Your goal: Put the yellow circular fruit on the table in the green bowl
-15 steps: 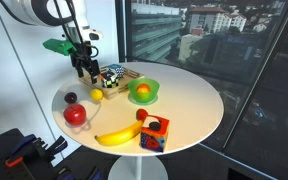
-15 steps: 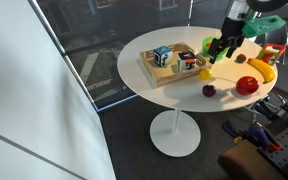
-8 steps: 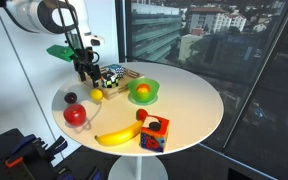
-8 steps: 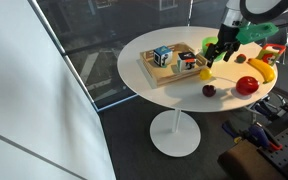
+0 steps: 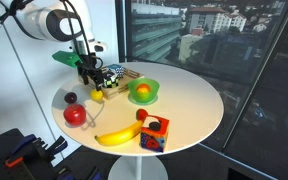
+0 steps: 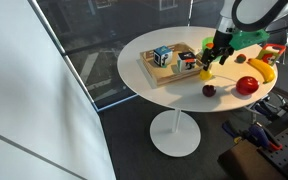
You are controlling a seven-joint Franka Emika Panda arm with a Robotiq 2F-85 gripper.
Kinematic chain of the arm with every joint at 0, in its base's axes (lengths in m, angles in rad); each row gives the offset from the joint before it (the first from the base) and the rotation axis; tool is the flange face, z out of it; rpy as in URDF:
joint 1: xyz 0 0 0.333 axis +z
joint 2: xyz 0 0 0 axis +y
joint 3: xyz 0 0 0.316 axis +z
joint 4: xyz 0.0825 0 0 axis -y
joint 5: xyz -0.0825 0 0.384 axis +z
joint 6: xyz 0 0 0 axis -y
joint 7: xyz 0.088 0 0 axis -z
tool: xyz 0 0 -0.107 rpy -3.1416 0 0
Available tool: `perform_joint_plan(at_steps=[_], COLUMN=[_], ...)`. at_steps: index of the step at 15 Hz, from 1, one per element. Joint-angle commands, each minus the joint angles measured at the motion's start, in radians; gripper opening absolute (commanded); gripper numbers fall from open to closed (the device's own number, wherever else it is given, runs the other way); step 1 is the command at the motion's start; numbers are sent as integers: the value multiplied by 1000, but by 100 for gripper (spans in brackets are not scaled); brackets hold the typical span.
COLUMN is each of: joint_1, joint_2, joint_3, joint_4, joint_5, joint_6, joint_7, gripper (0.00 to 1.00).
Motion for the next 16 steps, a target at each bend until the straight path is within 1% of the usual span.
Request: perform_joint_plan(at_steps=[1,16], joint_1=[7,26], joint_2=[49,163], joint_3=[-9,-22], joint_4=[48,120], joint_5=[-25,-46], joint_6=[3,29], joint_7=[26,18], gripper=[100,100])
